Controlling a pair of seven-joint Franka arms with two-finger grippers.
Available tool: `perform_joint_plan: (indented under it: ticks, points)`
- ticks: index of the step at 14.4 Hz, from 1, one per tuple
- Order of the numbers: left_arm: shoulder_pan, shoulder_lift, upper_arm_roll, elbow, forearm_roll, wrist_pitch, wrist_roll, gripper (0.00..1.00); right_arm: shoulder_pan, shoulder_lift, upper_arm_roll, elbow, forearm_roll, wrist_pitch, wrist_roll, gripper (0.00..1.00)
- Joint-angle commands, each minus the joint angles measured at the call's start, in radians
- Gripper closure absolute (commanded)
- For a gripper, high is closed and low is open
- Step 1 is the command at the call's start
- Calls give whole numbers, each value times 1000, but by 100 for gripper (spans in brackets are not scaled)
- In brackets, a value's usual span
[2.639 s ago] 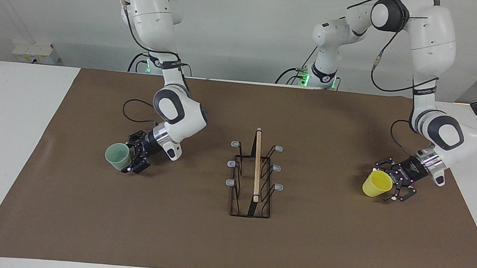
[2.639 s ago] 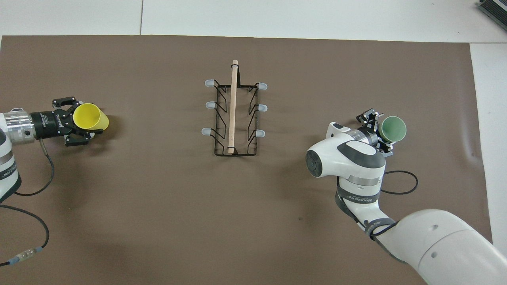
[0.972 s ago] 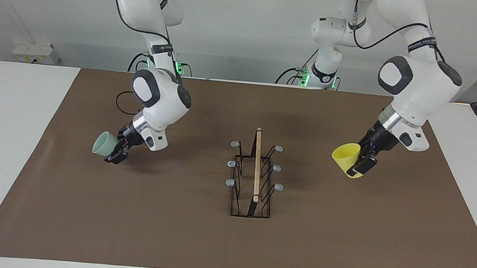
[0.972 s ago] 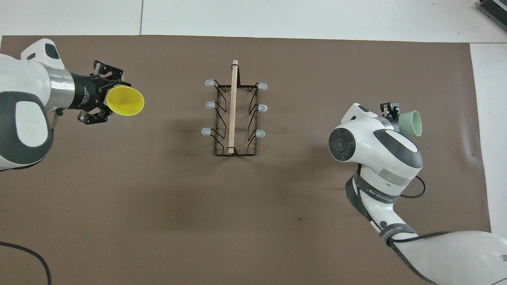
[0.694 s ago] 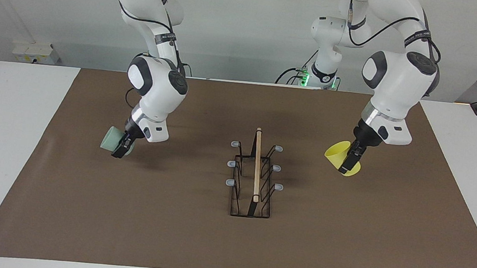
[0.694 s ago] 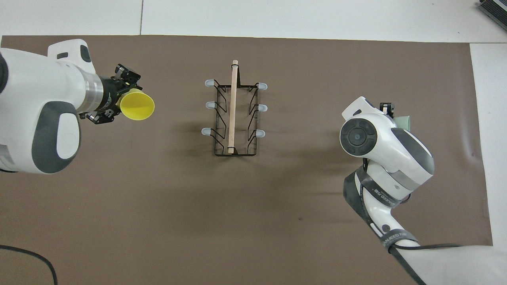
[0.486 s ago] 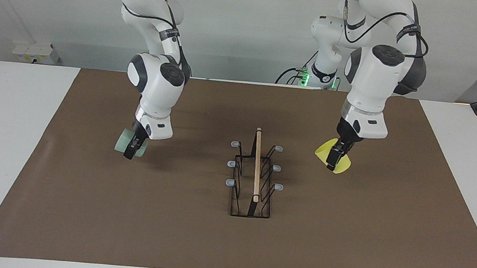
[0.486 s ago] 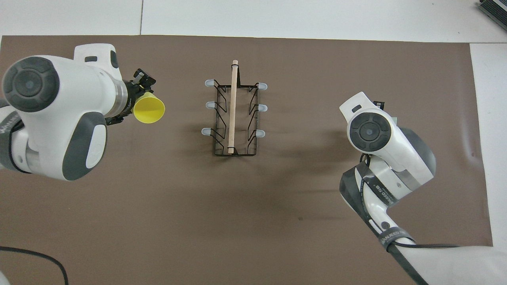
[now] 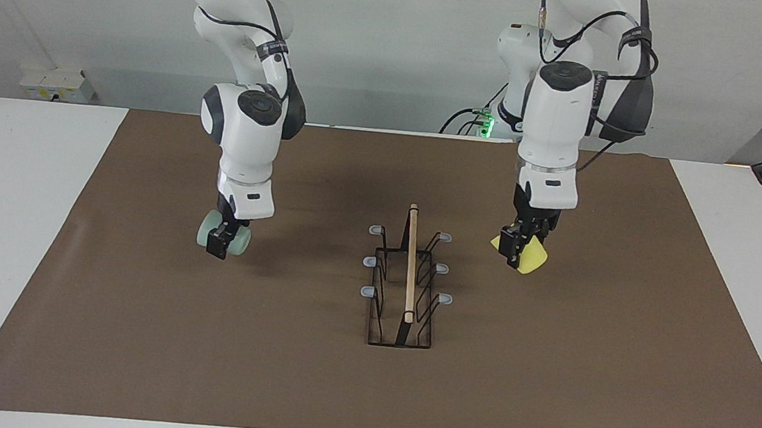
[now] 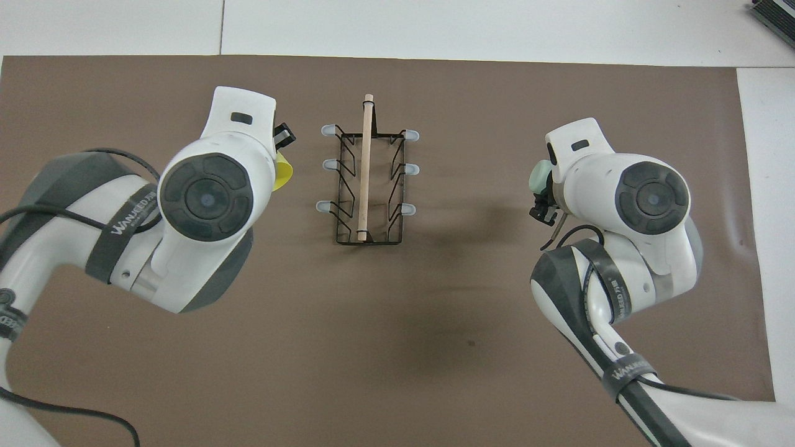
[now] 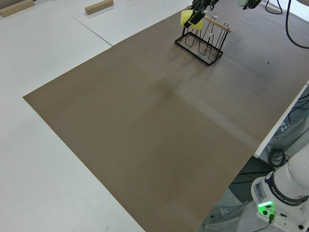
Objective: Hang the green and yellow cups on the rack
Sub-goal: 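Lift the yellow cup with the left gripper while the right gripper carries the green cup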
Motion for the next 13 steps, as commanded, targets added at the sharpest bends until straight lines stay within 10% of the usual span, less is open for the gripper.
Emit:
perform_joint_plan:
  ticks: [1,13]
  points:
    - [-38,-48,16,-83,182,49,-94,100,-5,-40,29,-12,225,53,-67,100]
    - [-173,-42,16,-204,672,58,-597,100,50,-74,112,-5,1395,151,-700,100]
